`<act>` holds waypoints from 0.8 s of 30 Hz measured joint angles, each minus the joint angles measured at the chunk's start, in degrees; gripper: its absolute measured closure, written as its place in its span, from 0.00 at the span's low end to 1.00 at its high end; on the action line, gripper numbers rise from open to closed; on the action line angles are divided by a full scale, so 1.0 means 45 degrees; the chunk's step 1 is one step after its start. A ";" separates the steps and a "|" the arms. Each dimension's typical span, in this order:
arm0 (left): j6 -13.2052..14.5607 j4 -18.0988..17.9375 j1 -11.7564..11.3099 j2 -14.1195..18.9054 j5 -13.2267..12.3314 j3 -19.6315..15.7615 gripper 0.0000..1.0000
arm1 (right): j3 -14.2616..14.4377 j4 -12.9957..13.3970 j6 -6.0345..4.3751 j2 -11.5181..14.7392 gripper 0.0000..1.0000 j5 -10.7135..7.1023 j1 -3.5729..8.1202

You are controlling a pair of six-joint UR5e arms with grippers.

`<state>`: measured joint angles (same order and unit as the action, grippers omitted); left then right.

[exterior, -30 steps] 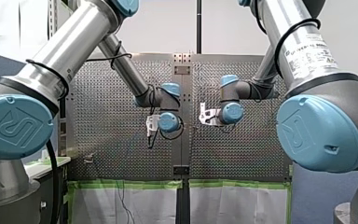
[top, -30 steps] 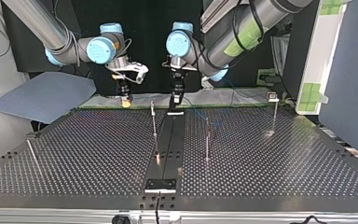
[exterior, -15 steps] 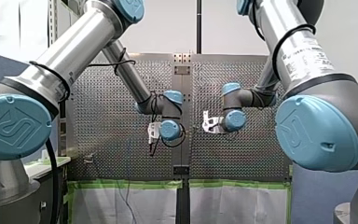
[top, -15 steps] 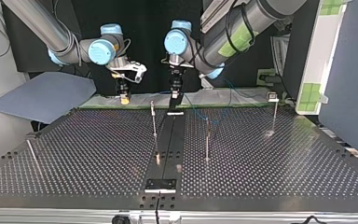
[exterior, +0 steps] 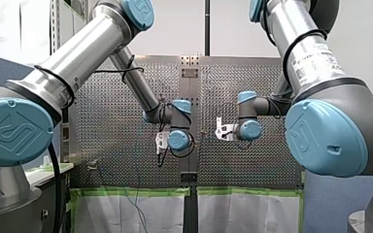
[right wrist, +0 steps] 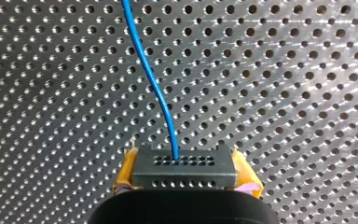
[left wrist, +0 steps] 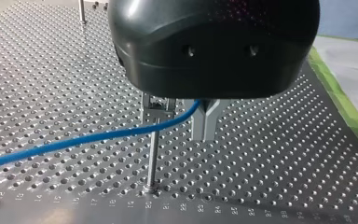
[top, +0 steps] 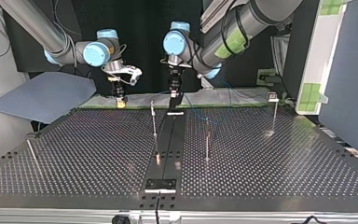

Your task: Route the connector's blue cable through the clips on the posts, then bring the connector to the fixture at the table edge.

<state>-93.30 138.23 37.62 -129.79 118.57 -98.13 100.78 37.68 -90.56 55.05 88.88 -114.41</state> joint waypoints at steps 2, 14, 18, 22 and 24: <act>-0.0012 -0.0018 0.0000 -0.0005 0.0015 0.0046 1.00 | -0.0001 0.0210 -0.0021 -0.0007 1.00 -0.0228 0.0151; -0.0046 -0.0039 -0.0084 -0.0011 0.0177 0.0206 1.00 | -0.0001 0.0499 0.0002 -0.0032 1.00 -0.1433 0.0897; -0.0055 -0.0019 -0.0072 -0.0027 0.0221 0.0428 1.00 | 0.0000 0.0471 0.0017 -0.0037 1.00 -0.1768 0.1041; -0.0100 0.0099 -0.0106 -0.0033 0.0209 0.0721 1.00 | -0.0001 0.0444 0.0022 -0.0047 1.00 -0.1862 0.1148; -0.0117 0.0178 -0.0155 -0.0106 0.0169 0.0881 1.00 | 0.0000 0.0429 0.0023 -0.0046 1.00 -0.1870 0.1202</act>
<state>-93.83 139.03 36.92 -130.27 119.33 -94.16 100.78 39.61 -90.46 54.84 80.46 -109.00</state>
